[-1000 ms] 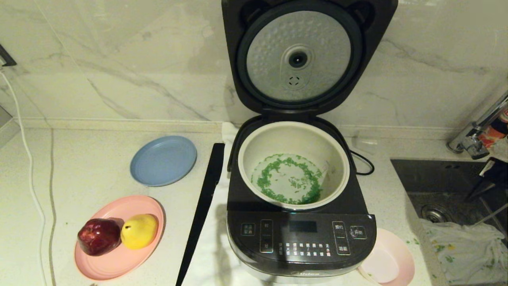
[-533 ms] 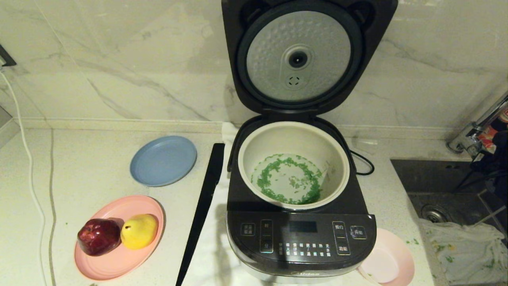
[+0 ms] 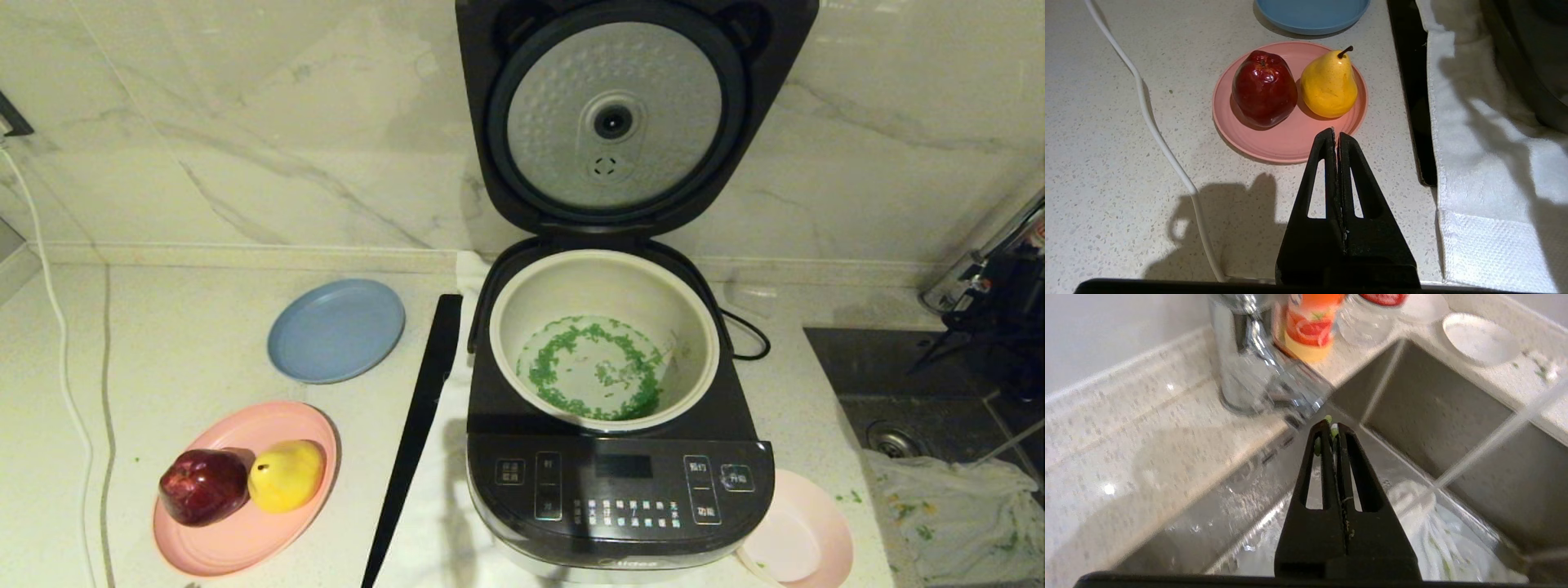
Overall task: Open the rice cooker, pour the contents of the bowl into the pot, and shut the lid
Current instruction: Turn off the tap
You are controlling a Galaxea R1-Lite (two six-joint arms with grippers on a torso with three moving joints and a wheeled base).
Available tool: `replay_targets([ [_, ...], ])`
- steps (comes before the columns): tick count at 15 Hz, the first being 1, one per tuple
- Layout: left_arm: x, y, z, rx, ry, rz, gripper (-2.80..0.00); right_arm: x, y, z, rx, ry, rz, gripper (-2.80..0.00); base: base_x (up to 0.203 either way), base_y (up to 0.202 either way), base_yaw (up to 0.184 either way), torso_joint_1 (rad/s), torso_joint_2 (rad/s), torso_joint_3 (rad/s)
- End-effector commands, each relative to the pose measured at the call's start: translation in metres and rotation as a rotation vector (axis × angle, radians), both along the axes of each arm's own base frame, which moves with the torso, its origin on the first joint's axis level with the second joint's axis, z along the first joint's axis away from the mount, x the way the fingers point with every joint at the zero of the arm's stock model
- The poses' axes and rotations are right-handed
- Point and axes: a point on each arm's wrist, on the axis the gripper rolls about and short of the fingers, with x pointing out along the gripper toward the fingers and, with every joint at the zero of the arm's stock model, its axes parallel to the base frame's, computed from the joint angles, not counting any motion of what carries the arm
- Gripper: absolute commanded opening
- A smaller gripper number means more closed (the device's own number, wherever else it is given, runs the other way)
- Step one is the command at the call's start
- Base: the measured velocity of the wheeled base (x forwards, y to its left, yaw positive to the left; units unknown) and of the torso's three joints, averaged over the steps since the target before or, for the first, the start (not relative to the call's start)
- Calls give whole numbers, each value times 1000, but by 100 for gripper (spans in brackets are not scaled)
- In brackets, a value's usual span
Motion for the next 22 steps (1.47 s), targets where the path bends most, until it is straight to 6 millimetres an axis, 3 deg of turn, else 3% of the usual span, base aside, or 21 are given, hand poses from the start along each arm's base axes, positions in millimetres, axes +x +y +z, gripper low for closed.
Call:
replay_targets([
  [1,0,0,0,1,-1,0,-280,7,-2,-1,-13,-5,-3,-280,0,0,0,0,0,0],
  [14,0,0,0,1,0,0,-280,37,-10,-1,-55,-41,-11,-280,0,0,0,0,0,0],
  [22,0,0,0,1,0,0,-280,46,2,1,-71,-47,4,-280,0,0,0,0,0,0],
])
